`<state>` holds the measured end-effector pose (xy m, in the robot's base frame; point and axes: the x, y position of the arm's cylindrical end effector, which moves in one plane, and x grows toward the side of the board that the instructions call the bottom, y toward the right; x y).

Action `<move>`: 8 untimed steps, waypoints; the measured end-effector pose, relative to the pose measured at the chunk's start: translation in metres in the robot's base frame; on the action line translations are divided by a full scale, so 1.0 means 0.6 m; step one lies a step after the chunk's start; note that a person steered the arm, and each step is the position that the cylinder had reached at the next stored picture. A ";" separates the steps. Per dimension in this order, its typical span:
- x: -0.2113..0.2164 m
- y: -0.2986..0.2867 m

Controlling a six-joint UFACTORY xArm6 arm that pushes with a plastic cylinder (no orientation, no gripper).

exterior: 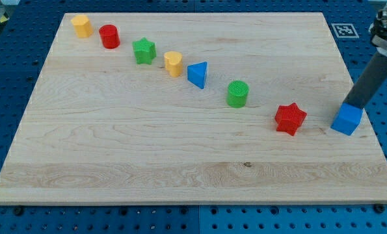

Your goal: Place the blue cube in diagonal line with the other blocks

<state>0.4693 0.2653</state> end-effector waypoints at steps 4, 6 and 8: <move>0.067 0.040; 0.049 -0.039; 0.081 -0.048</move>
<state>0.5177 0.2364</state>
